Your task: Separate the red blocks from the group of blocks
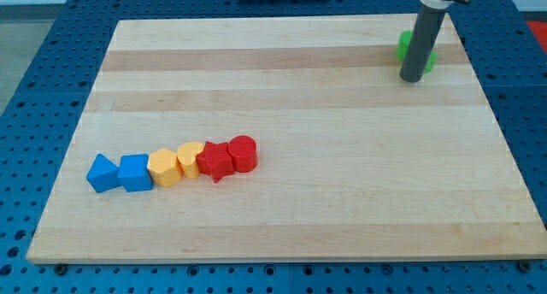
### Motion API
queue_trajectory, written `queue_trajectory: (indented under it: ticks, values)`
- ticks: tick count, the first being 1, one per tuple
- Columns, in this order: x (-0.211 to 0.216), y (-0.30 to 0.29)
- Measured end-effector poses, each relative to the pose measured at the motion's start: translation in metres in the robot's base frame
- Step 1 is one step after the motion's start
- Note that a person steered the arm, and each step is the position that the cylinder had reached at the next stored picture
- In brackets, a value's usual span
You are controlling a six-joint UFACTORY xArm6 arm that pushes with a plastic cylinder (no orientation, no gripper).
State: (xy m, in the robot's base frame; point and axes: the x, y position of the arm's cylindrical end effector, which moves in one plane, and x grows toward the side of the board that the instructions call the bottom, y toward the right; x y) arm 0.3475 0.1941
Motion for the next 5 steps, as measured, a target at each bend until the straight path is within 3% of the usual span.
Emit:
queue_trajectory:
  ticks: [1,2,3,5]
  values:
    - [0.021,-0.003]
    - [0.029,-0.045]
    - [0.016,-0.134]
    - [0.053,-0.316]
